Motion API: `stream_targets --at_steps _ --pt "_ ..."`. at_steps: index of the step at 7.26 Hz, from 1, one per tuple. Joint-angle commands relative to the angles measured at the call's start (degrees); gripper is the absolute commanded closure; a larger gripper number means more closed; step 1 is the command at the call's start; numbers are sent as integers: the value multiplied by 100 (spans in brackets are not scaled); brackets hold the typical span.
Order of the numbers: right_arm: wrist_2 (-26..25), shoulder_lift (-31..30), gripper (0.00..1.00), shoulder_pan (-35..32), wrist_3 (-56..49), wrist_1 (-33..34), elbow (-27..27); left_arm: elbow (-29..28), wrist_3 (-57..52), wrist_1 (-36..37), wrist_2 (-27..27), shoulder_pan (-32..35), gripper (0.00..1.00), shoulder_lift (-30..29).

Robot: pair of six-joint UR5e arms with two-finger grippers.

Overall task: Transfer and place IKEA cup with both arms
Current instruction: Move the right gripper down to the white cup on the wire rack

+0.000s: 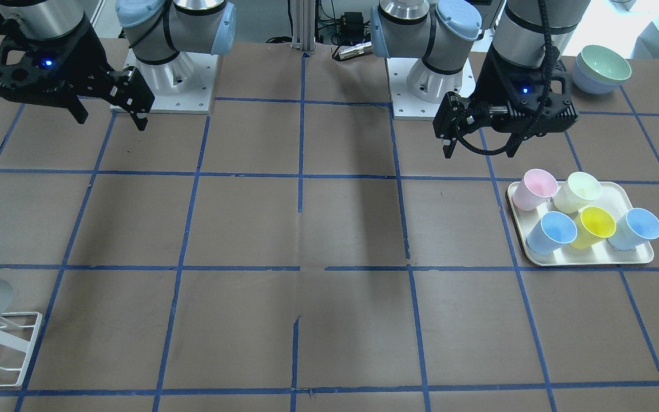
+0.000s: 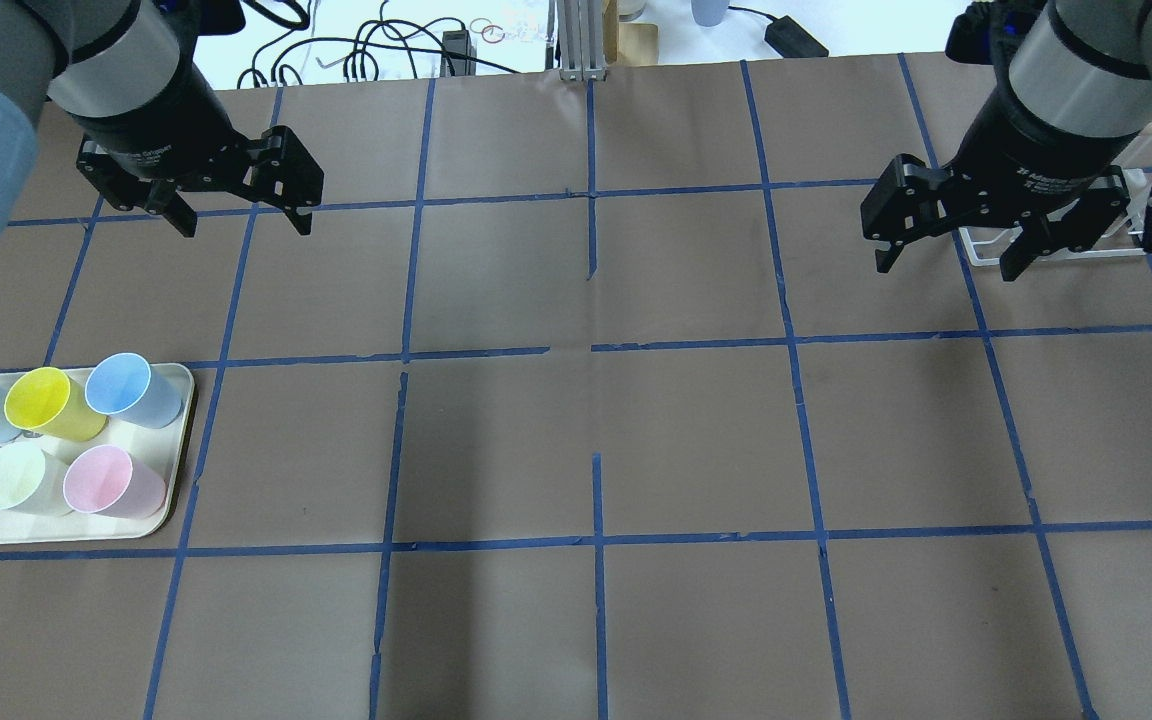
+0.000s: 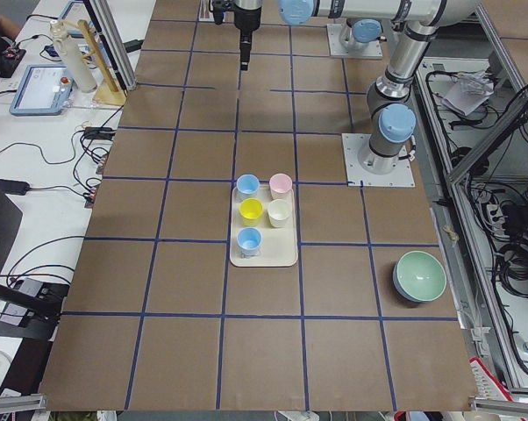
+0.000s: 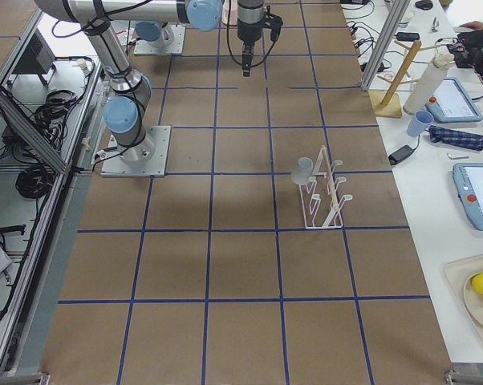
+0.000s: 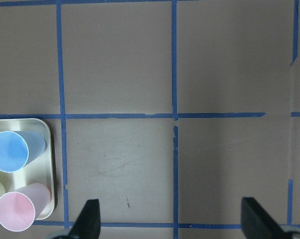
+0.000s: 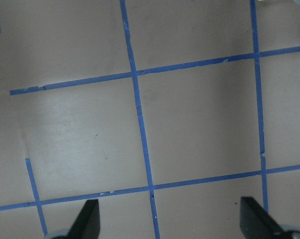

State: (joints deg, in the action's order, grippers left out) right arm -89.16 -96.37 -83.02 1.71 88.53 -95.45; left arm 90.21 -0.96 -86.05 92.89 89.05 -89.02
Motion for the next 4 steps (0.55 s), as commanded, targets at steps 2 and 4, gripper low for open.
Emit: stream_targets --at_steps 2,4 --pt "12 476 0 890 -1402 574 27 -265 8 -496 1 -46 0 -89" --pt "39 828 0 1409 -2579 1128 35 -311 8 -526 -130 -37 0 -116"
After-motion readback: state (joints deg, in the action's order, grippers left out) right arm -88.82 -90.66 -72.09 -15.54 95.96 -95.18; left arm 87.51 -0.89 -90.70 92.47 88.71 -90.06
